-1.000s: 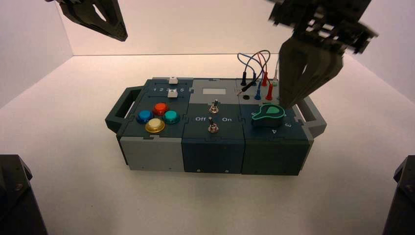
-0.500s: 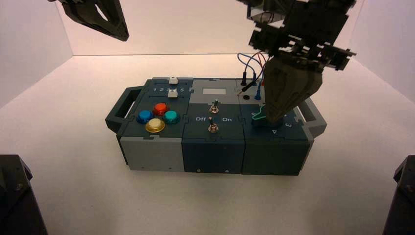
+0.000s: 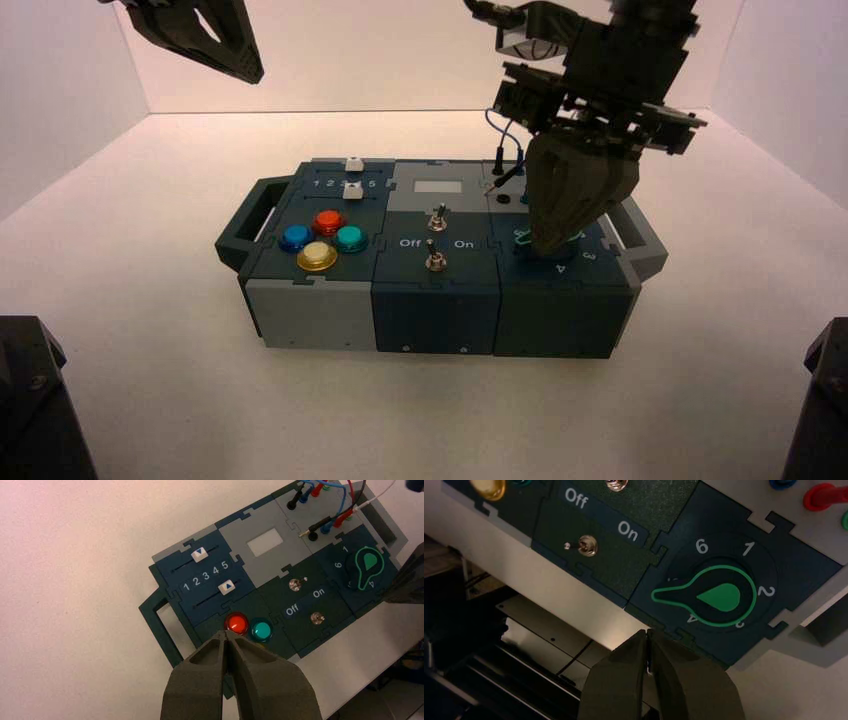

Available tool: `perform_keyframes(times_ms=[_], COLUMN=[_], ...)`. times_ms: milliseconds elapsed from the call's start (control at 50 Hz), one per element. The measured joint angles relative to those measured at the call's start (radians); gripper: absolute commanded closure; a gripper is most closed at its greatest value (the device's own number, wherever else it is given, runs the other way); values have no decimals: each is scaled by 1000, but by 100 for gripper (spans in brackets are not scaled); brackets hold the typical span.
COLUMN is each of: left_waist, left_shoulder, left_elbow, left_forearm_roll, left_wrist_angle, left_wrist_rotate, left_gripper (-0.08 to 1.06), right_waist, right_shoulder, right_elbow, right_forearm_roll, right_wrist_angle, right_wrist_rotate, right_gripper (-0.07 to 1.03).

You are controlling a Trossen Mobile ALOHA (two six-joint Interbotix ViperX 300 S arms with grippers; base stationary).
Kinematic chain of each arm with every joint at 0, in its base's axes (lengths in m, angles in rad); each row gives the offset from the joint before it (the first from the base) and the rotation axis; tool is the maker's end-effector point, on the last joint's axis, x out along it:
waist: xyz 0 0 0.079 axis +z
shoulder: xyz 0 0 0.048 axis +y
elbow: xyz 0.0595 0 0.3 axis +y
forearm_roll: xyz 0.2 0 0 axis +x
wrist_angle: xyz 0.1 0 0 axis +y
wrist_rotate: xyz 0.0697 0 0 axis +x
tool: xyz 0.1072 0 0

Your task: Turn the knob to position 1.

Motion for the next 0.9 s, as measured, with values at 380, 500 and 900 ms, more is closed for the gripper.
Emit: perform_keyframes(times_ms=[380,500,900], left_waist=[0,0,2], left_shoulder=[0,0,0], left_elbow=[0,0,0], left_forearm_roll=[2,2,8], left_wrist_angle=[0,0,0], left_wrist_rotate=[2,2,3], left_gripper=[101,101,101], right_waist=[0,0,0], right_shoulder=[32,37,91], right_elbow=[-9,-17,-40], right_forearm_roll=[-3,-5,-9], right_wrist_angle=[-18,-18,-32], right_wrist_rotate=[0,2,2], right_gripper=[98,98,98])
